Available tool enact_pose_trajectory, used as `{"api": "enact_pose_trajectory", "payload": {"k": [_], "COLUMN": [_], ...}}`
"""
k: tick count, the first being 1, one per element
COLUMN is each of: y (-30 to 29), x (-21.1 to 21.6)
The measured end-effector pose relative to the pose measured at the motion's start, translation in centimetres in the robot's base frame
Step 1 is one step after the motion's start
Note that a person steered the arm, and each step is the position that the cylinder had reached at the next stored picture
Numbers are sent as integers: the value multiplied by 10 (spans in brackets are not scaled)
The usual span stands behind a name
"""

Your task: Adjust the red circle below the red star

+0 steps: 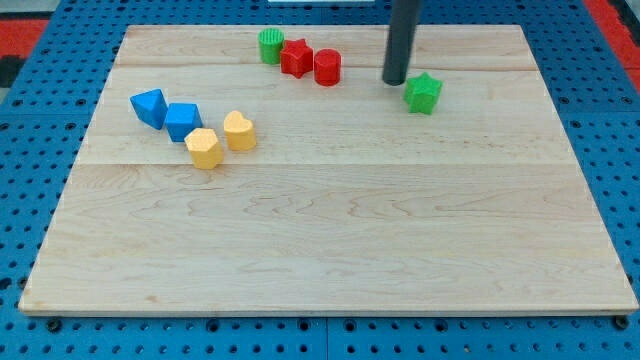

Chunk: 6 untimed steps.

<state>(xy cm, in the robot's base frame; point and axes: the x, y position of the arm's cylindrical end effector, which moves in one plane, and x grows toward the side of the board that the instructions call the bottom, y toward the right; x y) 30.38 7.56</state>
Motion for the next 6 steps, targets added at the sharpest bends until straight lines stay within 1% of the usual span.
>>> {"api": "enact_pose_trajectory", "payload": {"k": [2,4,5,6], "y": [-92,-92,-35,-10], "x": [4,3,8,2]}}
